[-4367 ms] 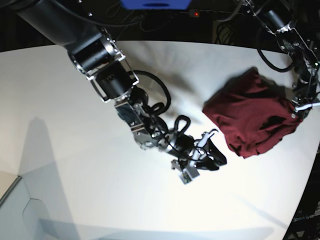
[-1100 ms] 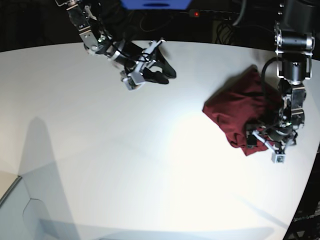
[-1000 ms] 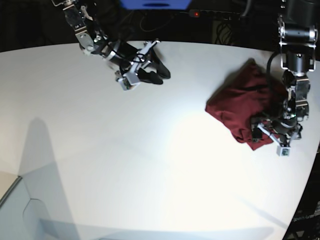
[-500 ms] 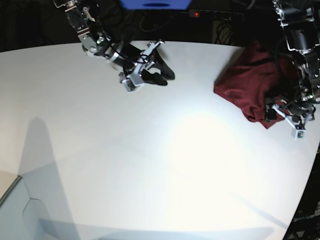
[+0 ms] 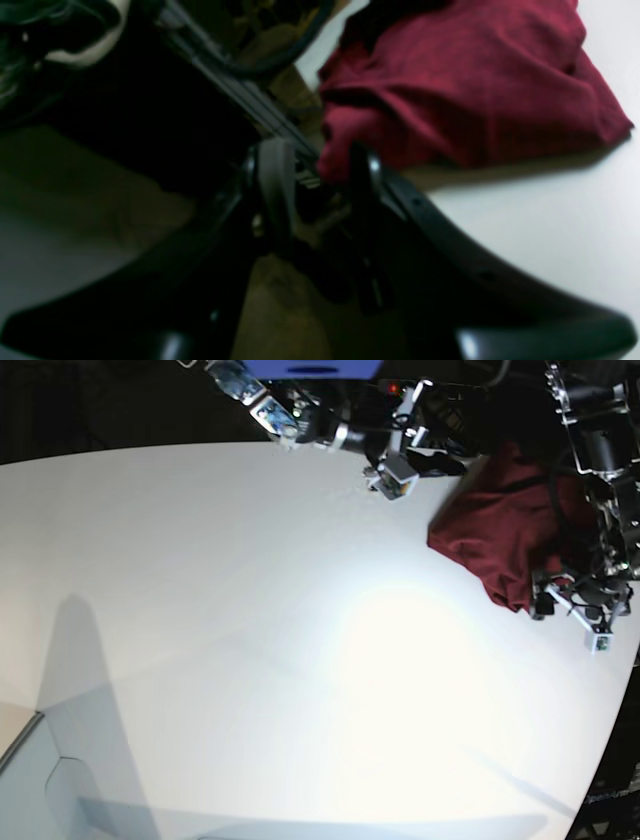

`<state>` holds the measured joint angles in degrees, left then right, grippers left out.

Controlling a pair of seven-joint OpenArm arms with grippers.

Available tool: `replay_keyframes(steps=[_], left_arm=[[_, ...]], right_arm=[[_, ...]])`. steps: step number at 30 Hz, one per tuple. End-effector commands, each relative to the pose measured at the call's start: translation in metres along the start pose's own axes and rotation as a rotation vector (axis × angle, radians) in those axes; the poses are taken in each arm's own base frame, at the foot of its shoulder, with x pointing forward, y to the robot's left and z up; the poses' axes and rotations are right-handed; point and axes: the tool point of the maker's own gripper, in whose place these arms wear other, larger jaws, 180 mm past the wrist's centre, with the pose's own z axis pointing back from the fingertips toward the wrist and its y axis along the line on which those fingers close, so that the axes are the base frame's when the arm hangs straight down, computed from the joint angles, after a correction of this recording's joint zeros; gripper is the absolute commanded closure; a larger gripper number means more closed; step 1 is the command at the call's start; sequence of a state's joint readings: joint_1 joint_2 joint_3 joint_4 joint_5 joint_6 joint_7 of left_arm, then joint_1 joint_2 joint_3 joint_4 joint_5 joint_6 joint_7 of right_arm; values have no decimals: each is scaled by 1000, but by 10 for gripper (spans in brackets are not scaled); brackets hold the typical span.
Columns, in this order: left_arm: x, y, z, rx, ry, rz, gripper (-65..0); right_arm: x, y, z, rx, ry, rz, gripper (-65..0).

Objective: Layout the t-shirt on the table in an organized manner, then fold the t-shirt properly

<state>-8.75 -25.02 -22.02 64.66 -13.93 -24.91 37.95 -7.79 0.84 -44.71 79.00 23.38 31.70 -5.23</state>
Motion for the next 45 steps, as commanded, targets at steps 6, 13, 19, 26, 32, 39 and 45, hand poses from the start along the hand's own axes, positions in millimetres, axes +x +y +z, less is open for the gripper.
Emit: replay_keyframes(steps=[6, 13, 19, 26, 32, 39, 45], left_arm=[[39, 42, 24, 75, -107, 4, -650], [38, 81, 44, 156, -109, 84, -650], [6, 98, 61, 165, 5, 9, -650], [-16, 89, 85, 108, 42, -143, -650], [-41, 66, 82, 50, 107, -219, -650], [-50, 55, 76, 20, 134, -241, -650], [-51, 29, 63, -39, 161, -293, -650]], right_arm=[[20, -13, -27, 17, -30, 3, -143], [15, -12, -37, 18, -23, -27, -139], [17, -17, -38, 14, -20, -17, -139], [17, -20, -37, 11, -18, -12, -139], [16, -20, -37, 11, -13, -13, -139], [9, -16, -35, 9, -9, -34, -140], [17, -21, -41, 12, -14, -17, -140]])
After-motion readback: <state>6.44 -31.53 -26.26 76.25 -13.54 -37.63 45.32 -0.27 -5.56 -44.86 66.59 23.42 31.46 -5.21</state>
